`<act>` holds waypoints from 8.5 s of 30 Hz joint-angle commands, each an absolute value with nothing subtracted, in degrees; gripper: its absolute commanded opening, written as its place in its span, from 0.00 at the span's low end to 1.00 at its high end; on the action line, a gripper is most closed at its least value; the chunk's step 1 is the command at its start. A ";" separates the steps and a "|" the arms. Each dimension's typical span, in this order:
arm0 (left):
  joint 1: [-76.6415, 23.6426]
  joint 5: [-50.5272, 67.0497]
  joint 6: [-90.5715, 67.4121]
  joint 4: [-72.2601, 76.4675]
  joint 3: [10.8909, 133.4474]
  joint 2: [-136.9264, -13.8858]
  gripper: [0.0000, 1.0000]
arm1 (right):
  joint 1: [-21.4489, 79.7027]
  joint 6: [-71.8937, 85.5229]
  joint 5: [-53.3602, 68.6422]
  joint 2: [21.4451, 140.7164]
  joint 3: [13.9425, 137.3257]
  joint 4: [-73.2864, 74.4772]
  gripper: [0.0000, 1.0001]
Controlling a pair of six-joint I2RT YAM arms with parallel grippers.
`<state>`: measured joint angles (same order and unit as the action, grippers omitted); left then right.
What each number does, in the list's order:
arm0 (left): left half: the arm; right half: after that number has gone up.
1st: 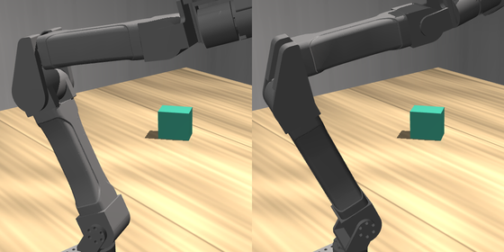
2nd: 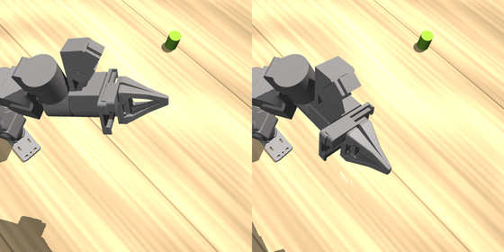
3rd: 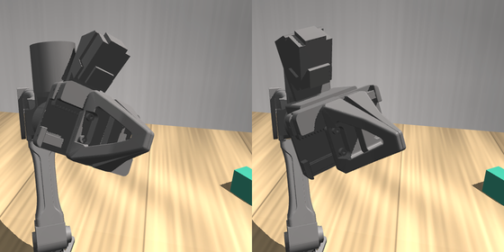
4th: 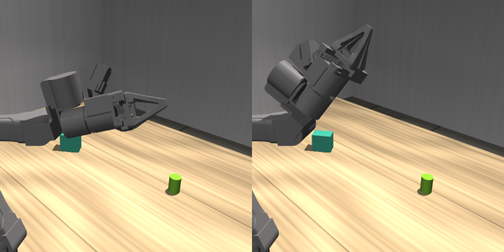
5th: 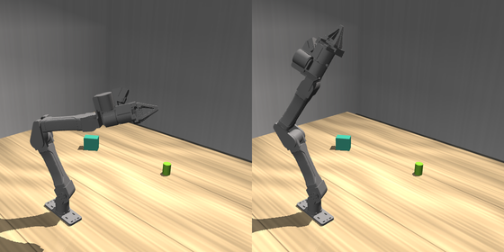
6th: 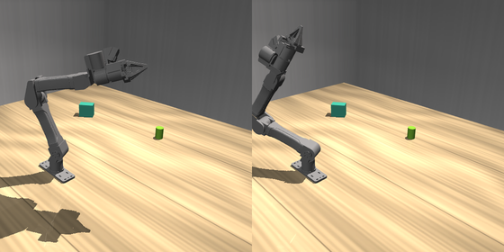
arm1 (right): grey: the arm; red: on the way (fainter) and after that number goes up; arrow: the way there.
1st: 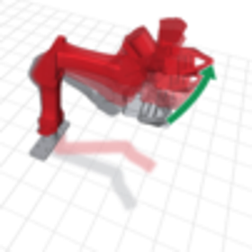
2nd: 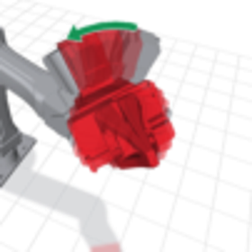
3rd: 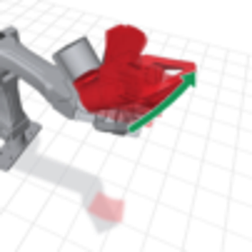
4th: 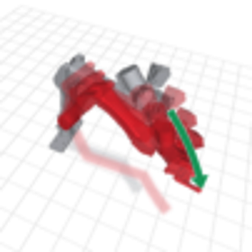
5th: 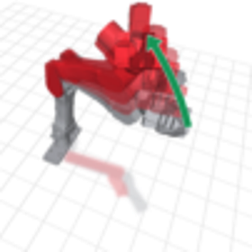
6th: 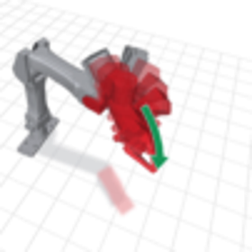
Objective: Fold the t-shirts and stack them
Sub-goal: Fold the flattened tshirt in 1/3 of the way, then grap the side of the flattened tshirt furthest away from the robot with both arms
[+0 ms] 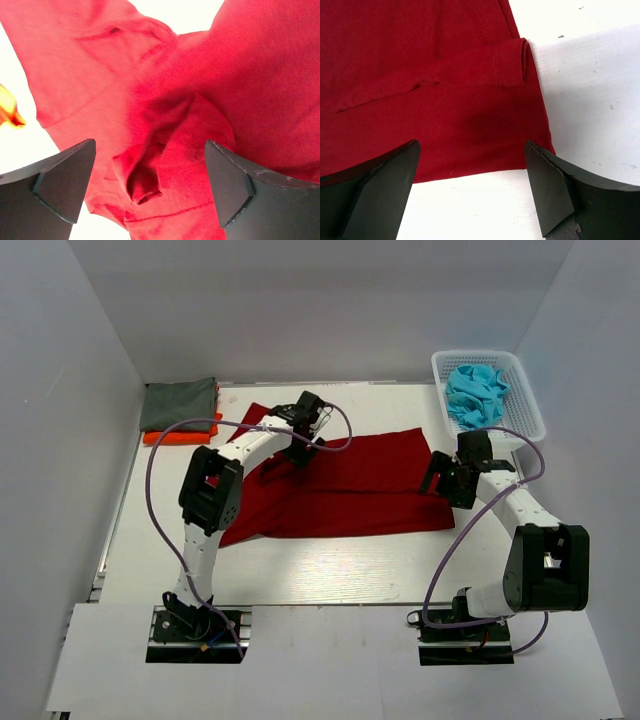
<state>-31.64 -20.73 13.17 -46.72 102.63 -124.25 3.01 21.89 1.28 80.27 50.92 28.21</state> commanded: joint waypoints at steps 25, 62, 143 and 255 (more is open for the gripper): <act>-22.59 -10.37 -27.16 -44.65 79.62 -103.61 0.78 | 3.25 18.81 4.49 76.91 50.36 26.72 0.90; -12.31 -11.59 -28.21 -51.23 106.88 -123.14 0.82 | 3.25 19.25 0.88 79.89 51.24 27.69 0.90; -10.90 -14.51 -46.85 -57.03 48.87 -91.93 1.00 | 0.70 29.18 3.33 80.26 31.13 23.73 0.90; -12.48 -5.71 -21.52 -21.01 79.12 -95.29 0.00 | 18.72 36.83 -37.18 116.64 91.77 36.65 0.00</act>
